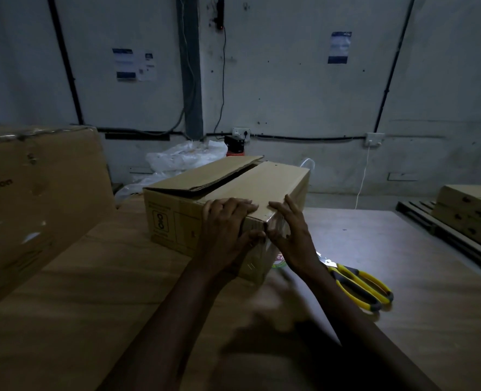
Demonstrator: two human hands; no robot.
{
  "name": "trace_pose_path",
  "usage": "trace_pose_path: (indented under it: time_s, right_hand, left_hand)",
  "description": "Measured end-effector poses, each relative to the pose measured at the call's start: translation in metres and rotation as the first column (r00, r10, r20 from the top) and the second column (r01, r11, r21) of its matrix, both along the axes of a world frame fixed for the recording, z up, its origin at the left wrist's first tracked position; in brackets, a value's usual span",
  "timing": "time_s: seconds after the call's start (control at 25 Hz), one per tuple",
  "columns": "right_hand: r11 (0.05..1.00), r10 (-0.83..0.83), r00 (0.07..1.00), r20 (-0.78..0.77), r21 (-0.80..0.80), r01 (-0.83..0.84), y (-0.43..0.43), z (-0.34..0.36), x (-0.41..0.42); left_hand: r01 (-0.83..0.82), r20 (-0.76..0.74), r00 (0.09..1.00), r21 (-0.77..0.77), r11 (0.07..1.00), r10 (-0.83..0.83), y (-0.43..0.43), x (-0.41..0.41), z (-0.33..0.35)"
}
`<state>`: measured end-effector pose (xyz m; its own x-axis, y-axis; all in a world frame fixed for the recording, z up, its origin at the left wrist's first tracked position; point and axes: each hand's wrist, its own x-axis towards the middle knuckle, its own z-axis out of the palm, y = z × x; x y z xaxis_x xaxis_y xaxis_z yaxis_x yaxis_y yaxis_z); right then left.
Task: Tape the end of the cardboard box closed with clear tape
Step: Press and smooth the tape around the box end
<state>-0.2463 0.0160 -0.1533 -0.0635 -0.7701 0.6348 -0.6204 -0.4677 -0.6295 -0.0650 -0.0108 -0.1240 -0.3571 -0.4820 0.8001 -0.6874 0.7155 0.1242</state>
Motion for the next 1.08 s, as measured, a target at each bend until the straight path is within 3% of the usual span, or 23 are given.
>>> trace_pose_path:
  time_s: [0.16, 0.28, 0.52, 0.68, 1.08]
  right_hand:
    - [0.999, 0.029, 0.986, -0.162, -0.010, -0.031, -0.002, -0.002, -0.010]
    - [1.000, 0.028, 0.984, -0.176, -0.006, -0.029, -0.003, 0.001, -0.010]
    - [0.995, 0.096, 0.995, 0.016, 0.024, -0.097, -0.005, 0.001, -0.013]
    - [0.998, 0.050, 0.996, 0.071, -0.027, -0.048, -0.004, 0.002, -0.004]
    - [1.000, 0.000, 0.970, 0.242, 0.016, -0.004, -0.006, 0.007, 0.012]
  left_hand:
    - [-0.020, 0.082, 0.996, -0.037, 0.999, 0.023, 0.003, 0.005, 0.000]
    - [-0.029, 0.092, 0.995, -0.026, 0.999, 0.031, 0.001, 0.008, -0.002]
    - [-0.041, 0.017, 0.999, -0.047, 0.998, 0.042, 0.000, -0.001, -0.004]
    - [-0.049, -0.053, 0.997, -0.030, 0.998, 0.048, 0.005, -0.006, -0.002]
    - [-0.099, -0.133, 0.986, 0.002, 0.995, 0.099, 0.012, -0.015, 0.000]
